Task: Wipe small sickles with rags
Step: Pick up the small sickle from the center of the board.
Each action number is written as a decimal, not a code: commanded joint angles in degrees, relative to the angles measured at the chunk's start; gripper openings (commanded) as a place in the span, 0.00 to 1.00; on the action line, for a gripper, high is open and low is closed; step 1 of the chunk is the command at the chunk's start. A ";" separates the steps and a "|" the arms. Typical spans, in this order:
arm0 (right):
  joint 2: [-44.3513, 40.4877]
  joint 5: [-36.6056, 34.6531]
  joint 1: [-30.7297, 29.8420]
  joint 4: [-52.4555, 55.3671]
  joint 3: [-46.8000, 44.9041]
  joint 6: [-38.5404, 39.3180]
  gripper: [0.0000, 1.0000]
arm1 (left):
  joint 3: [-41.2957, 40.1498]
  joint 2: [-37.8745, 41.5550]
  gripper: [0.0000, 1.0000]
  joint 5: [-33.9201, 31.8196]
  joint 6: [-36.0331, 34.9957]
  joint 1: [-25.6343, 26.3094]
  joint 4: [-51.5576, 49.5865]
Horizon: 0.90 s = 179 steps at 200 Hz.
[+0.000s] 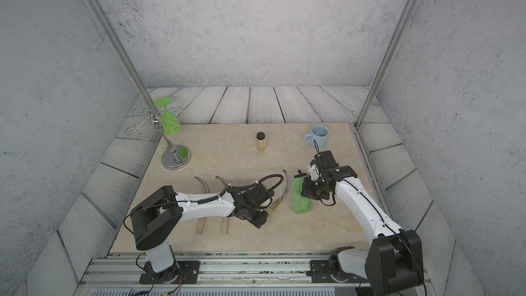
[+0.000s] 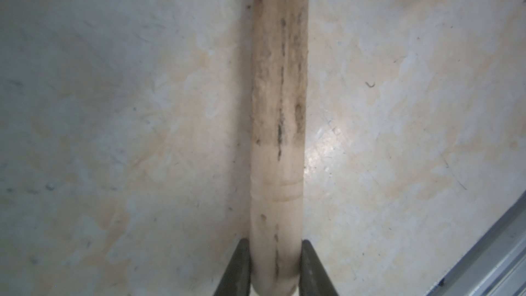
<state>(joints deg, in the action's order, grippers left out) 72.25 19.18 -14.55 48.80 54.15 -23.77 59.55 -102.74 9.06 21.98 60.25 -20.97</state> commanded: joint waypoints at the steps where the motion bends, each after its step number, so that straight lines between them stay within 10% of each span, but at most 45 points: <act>1: 2.67 -0.55 -1.80 -3.62 -1.01 -2.39 0.12 | 1.82 -1.32 0.00 0.94 -1.99 0.04 -1.69; 179: 19.38 3.71 -7.66 -13.40 -2.00 -3.01 0.09 | 5.91 -7.13 0.00 3.25 0.72 -0.87 7.11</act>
<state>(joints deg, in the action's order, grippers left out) 90.19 20.62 -20.23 35.64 53.65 -26.17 65.36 -108.16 12.23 22.24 59.75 -17.63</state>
